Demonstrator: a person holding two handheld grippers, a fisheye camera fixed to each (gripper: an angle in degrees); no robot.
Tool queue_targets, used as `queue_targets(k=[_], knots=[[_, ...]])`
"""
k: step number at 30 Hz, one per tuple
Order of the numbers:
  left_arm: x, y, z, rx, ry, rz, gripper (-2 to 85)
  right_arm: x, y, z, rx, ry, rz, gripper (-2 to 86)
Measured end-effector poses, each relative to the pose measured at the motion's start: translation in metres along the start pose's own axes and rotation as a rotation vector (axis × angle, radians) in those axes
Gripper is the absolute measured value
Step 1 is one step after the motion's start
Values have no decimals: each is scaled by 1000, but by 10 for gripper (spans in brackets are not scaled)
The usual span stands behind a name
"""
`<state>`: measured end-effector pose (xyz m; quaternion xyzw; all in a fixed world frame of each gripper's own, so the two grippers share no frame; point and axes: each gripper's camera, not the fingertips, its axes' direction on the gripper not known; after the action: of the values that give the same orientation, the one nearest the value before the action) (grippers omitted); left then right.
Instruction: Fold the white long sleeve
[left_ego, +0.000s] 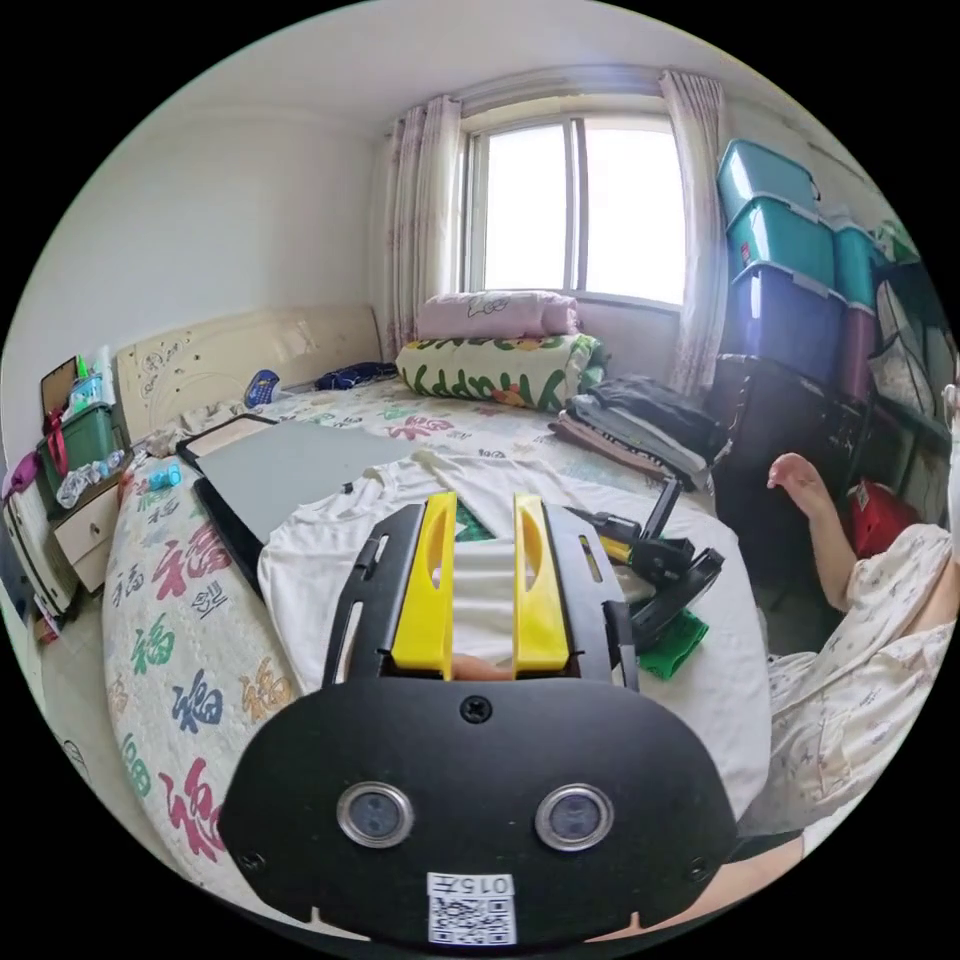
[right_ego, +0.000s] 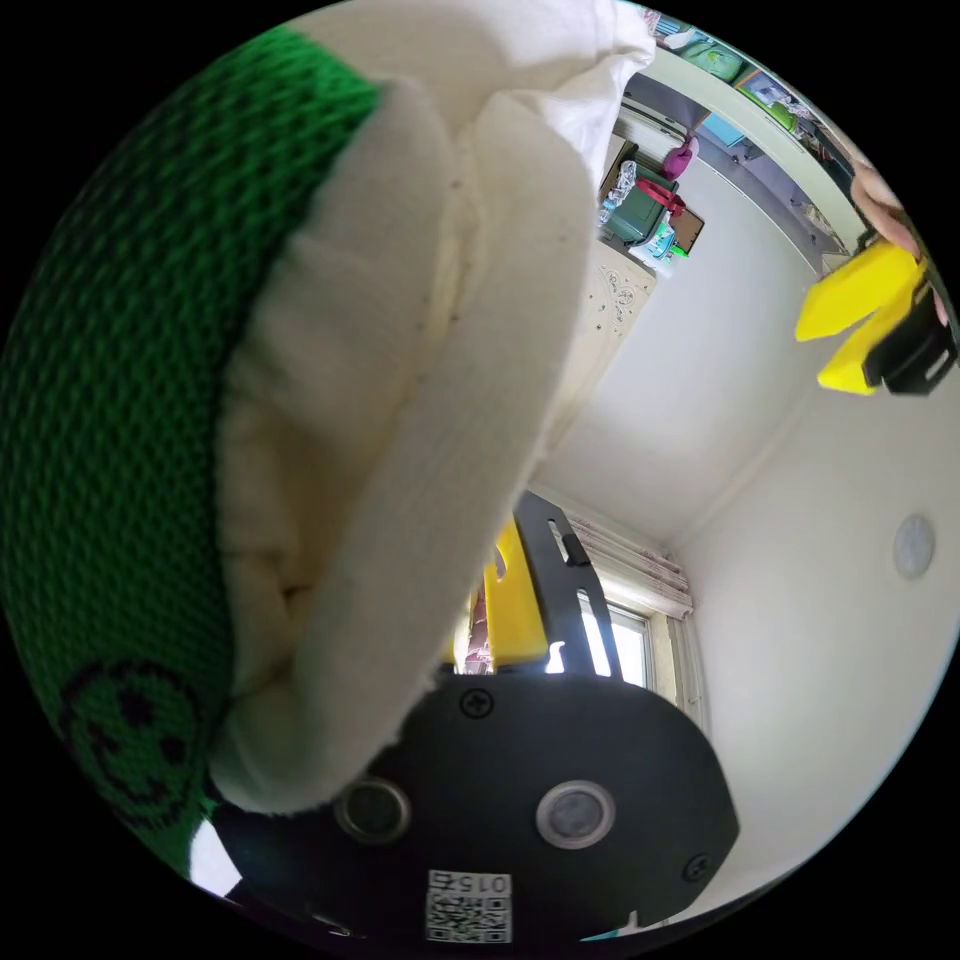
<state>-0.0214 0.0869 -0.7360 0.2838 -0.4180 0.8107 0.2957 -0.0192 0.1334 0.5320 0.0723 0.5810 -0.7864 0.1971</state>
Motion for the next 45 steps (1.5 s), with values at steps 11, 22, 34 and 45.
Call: queue_targets(k=[11,22,34,45], knots=[[-10,60,69,-82,123,-39,85,65,66,-63,29,-42,-27,-2],[19,49,90,-71,98,19,85,193,187,-110,73,-57,342,-7],[93,43,124,-238,192,329,94,358,476,-26,334,-1471,1045,93],[46,60,173,-499,61,199,86,403,547,-13,309,-1612,969,29]])
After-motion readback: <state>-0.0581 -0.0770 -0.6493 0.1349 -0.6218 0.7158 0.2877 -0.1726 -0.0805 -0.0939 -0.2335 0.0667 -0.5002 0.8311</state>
